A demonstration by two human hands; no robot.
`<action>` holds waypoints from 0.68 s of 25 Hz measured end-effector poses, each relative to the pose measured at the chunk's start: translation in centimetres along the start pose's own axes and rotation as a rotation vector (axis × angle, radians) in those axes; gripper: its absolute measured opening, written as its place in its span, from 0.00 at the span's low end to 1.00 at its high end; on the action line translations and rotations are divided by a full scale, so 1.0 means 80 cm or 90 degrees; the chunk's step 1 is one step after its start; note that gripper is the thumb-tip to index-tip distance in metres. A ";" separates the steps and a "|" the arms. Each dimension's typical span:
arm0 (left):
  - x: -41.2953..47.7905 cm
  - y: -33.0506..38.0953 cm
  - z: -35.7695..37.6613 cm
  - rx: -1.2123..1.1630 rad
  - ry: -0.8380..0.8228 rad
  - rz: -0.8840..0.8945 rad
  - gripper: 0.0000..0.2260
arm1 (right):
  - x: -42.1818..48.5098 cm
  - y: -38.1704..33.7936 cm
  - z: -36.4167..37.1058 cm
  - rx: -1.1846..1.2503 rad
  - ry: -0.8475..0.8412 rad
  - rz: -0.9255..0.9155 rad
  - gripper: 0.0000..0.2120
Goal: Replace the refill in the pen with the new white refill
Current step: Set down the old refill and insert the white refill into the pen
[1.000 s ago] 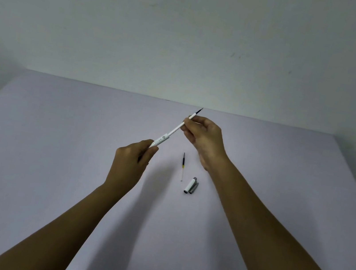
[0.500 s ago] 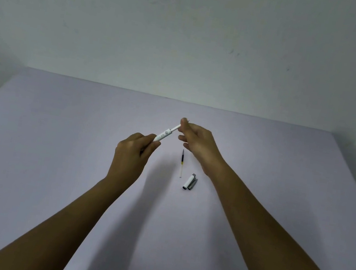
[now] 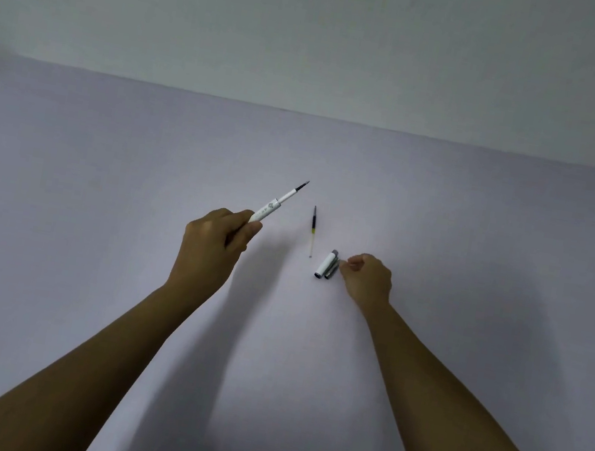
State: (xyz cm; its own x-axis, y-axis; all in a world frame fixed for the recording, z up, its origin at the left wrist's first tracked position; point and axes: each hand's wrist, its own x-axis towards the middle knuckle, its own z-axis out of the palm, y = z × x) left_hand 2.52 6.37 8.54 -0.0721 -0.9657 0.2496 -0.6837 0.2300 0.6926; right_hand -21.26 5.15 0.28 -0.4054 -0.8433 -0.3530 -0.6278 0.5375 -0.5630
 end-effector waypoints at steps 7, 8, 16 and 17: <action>-0.008 -0.003 0.006 0.000 0.000 0.001 0.07 | 0.002 -0.009 0.014 -0.008 0.021 0.024 0.11; -0.009 -0.002 0.006 0.000 -0.001 0.003 0.07 | 0.002 -0.008 0.012 -0.017 0.013 0.034 0.09; -0.005 0.014 0.001 0.023 -0.019 0.042 0.08 | -0.004 -0.065 -0.048 0.679 -0.102 0.056 0.05; -0.004 0.016 0.000 0.028 -0.025 0.048 0.09 | -0.006 -0.077 -0.058 0.785 -0.124 0.055 0.04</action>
State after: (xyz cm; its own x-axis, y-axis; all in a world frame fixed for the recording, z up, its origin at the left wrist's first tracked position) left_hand 1.65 6.97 9.35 -0.1517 -0.9501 0.2726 -0.7065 0.2971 0.6424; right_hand -20.28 2.26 7.37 -0.2429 -0.8492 -0.4690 0.4780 0.3159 -0.8196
